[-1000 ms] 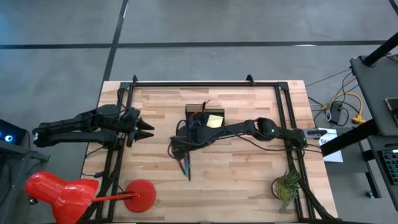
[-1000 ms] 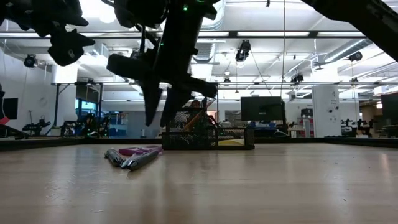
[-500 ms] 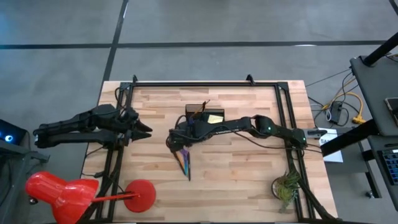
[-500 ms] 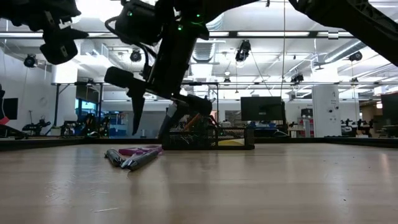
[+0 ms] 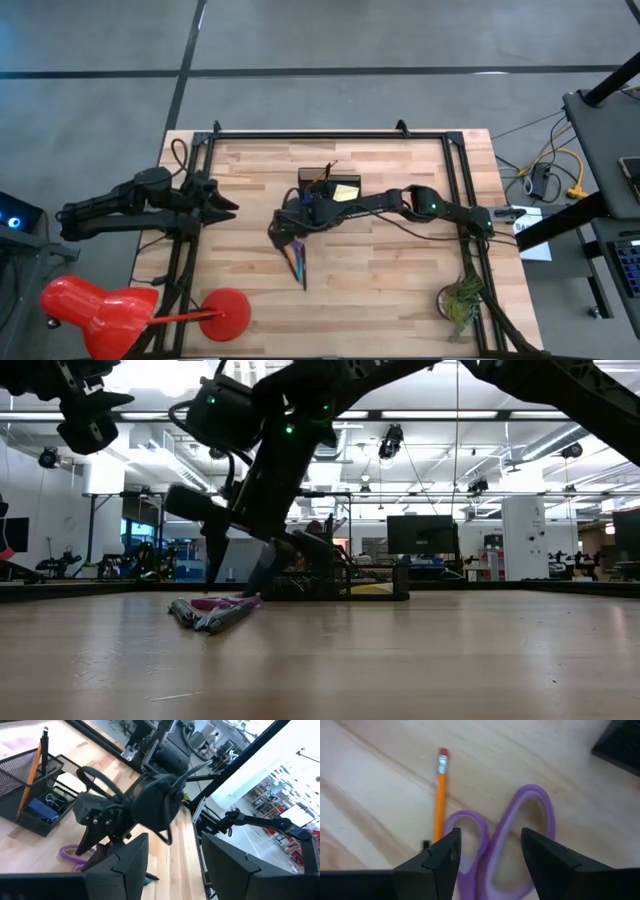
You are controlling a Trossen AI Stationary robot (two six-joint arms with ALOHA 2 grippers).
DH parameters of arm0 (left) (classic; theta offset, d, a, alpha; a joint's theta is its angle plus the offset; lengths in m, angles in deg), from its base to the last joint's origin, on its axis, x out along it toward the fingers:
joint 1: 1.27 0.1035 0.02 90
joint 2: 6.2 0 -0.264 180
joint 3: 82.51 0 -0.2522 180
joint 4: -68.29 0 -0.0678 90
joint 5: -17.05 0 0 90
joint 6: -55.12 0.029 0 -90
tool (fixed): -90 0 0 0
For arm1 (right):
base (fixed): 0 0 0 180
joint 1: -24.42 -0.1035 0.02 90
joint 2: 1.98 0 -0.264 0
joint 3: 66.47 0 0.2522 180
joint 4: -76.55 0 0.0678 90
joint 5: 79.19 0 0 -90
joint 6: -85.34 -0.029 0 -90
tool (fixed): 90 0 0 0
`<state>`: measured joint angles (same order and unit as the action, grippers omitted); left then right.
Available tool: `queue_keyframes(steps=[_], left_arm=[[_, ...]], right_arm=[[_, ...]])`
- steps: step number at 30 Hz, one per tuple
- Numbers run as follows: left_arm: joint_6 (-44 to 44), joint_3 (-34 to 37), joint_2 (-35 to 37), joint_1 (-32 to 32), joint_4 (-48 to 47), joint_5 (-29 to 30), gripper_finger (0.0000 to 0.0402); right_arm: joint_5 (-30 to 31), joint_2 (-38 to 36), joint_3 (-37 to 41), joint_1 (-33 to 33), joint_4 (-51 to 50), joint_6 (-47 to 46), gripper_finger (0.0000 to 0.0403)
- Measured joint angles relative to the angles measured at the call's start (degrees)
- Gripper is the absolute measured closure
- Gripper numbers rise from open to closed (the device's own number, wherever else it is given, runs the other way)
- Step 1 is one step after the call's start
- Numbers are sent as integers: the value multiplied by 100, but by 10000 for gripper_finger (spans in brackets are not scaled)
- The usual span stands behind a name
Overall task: Pick and place office supplies into organizer
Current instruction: Put the scissors into the black desk organizer
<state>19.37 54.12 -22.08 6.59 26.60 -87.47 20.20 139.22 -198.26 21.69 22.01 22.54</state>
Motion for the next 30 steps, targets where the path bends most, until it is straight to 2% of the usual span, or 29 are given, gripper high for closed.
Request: queue_keyframes(steps=[9,16,25,30], left_arm=[[6,0,9,0,2,0,231],[9,2,26,0,-4,0,231],[80,2,30,0,-1,1,231],[203,2,44,0,1,0,231]], right_arm=[[551,-4,119,-82,-298,1170,220],[703,-15,110,-168,-864,746,259],[802,-33,195,-247,-935,167,346],[714,-37,117,-244,-930,293,352]])
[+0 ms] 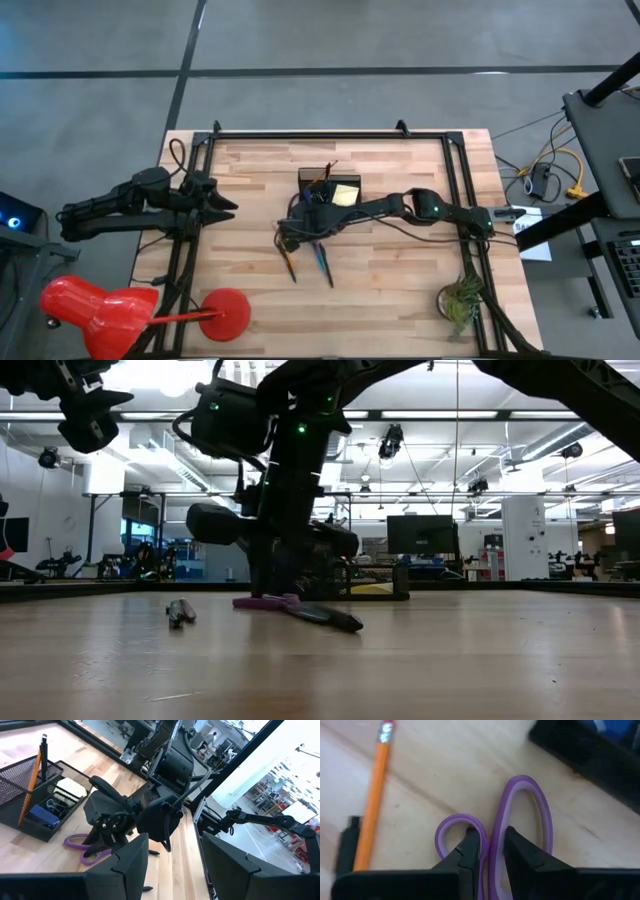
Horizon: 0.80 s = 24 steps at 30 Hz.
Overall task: Pick and place office supplies into organizer
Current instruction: Put the scissors into the black desk organizer
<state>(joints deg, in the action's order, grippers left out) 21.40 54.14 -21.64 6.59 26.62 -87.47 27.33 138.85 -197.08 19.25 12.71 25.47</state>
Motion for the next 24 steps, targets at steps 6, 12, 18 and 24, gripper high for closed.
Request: queue_keyframes(steps=[6,12,18,24], left_arm=[[3,0,0,0,-2,-1,231],[4,0,70,0,1,0,231],[22,-2,279,0,79,2,231],[584,-39,568,-2,153,27,231]], right_arm=[[-53,-44,-396,-31,420,31,352],[1552,-252,-1083,-83,420,90,352],[4576,-439,-1826,-251,499,994,352],[6494,-762,-1815,-78,856,2188,344]])
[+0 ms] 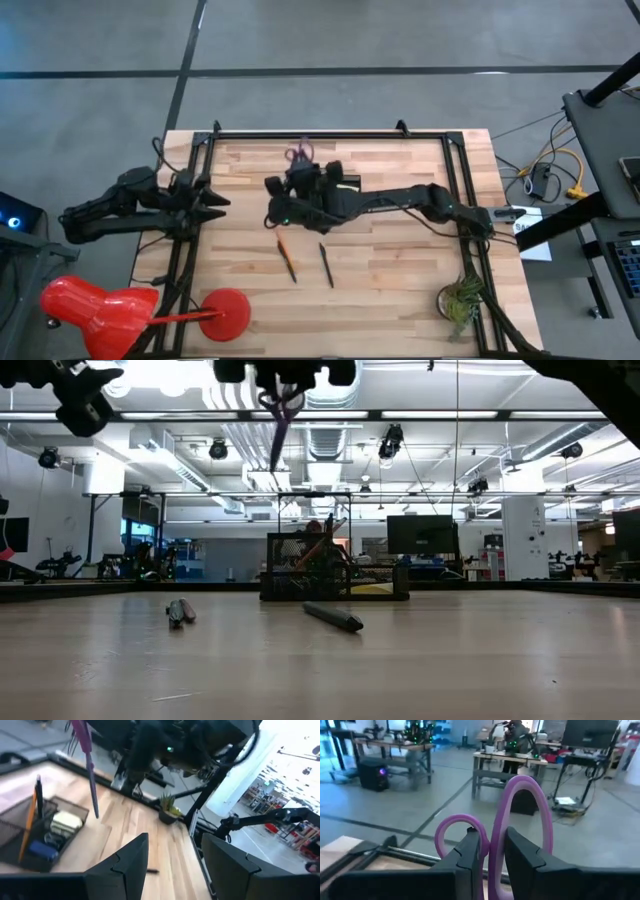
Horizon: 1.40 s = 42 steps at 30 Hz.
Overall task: Pick and place office supplies into organizer
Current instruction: Put the scissors into the black desk organizer
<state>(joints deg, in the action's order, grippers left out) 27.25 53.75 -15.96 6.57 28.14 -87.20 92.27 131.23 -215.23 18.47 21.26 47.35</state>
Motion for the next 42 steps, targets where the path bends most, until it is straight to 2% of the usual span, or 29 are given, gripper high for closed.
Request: queue_keyframes(steps=[5,9,14,24,30,37,42], left_arm=[[112,6,253,0,76,107,231],[684,28,397,0,51,169,231],[1166,35,359,2,33,783,231],[1626,35,2,2,12,1031,231],[1650,35,-256,1,10,1029,231],[1652,35,-391,2,23,1022,231],[1642,18,-351,2,8,1018,231]], right_arm=[[43,-62,3,416,9,516,352],[119,-39,93,784,1,478,352],[140,154,310,1102,44,360,352],[634,380,1213,980,50,-1425,352],[653,377,1419,825,58,-1562,350],[670,377,1585,607,57,-1850,317],[680,377,1626,550,55,-1862,311]])
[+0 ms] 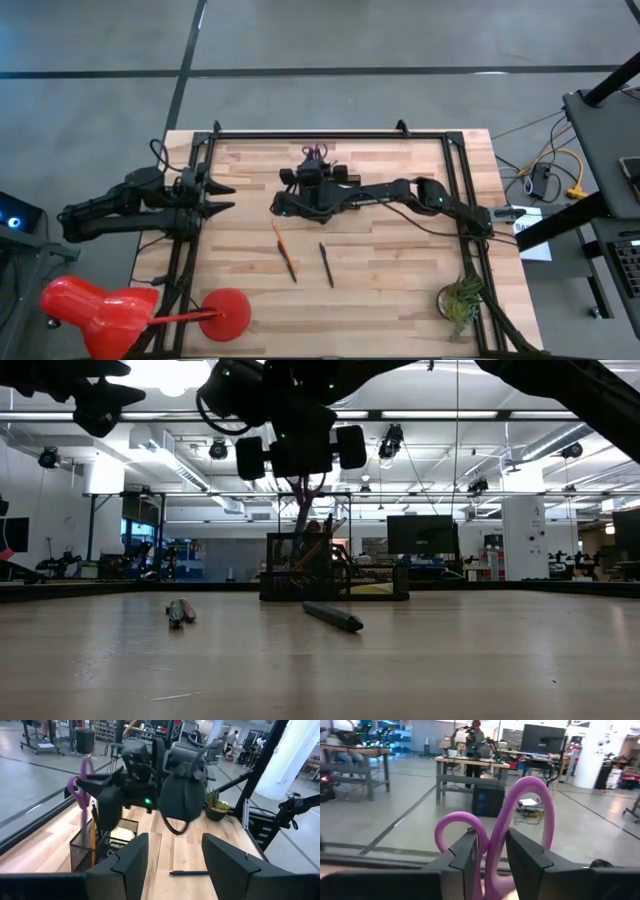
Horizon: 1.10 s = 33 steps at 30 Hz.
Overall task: Pick and place office supplies into organizer
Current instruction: Put the scissors into the black desk organizer, then put the center black pen into the black desk organizer
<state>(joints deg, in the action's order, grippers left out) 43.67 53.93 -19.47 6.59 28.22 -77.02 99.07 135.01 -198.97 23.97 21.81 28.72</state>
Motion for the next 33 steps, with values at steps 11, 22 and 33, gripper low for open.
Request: queue_keyframes(steps=[11,22,33], left_arm=[[-24,-11,284,-1,2,-26,231],[-635,-11,534,0,13,-44,231],[-926,3,809,0,-7,-65,231]], right_arm=[[-1090,0,42,-346,-35,-12,308],[-2762,-146,-468,-648,-1318,-1021,307],[-4490,-379,-879,-820,-4104,-2095,307]])
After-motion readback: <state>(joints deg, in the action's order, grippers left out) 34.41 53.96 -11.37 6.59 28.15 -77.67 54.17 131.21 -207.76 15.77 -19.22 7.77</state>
